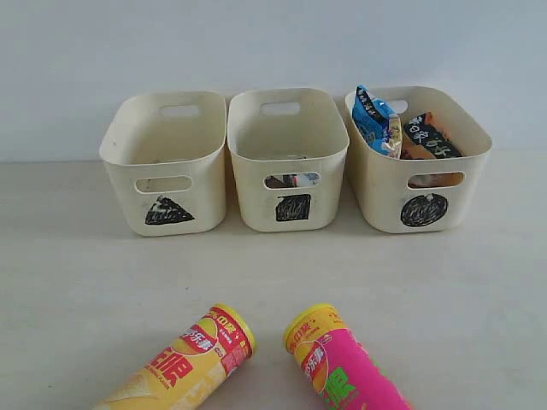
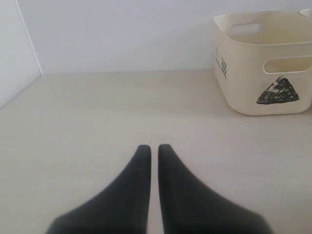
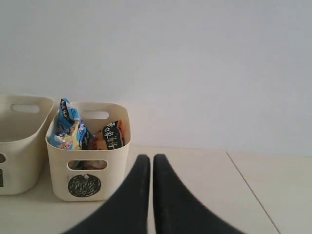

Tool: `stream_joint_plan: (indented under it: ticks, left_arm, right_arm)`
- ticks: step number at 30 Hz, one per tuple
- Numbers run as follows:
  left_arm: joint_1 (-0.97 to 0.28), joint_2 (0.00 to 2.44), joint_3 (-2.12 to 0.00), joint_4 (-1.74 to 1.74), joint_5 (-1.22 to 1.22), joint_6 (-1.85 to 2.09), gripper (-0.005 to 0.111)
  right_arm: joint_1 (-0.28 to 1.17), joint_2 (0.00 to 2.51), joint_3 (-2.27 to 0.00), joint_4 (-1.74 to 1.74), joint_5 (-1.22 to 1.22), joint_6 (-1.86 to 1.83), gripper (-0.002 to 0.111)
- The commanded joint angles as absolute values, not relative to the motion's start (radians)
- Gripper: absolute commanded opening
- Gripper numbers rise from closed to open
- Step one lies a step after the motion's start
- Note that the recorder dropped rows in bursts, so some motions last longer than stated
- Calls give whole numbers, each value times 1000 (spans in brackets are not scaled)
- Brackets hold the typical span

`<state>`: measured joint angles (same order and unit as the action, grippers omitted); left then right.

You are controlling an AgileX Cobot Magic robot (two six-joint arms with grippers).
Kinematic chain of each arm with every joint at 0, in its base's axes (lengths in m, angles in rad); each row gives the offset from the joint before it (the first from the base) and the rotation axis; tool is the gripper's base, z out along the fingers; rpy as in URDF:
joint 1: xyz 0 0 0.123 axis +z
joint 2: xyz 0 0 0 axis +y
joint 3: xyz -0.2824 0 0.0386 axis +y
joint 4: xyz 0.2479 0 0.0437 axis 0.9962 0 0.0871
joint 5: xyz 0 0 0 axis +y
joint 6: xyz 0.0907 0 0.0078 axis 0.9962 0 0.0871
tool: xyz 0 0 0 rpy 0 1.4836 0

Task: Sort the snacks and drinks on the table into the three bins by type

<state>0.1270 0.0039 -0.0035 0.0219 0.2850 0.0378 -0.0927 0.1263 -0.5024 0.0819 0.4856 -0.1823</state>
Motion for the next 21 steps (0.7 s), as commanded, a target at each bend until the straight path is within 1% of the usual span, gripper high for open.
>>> stream_joint_plan:
  ticks: [1, 9, 15, 21]
  left_arm:
    - [129, 0, 0, 18, 277, 41, 4]
    - [129, 0, 0, 18, 277, 41, 4]
    - [129, 0, 0, 18, 277, 41, 4]
    - [129, 0, 0, 18, 277, 41, 4]
  right_arm:
    - [-96, 102, -494, 95, 503, -192, 0]
    - [-96, 102, -346, 88, 364, -169, 0]
    - [-96, 91, -246, 54, 319, -68, 0]
    - [-96, 14, -156, 46, 319, -30, 0]
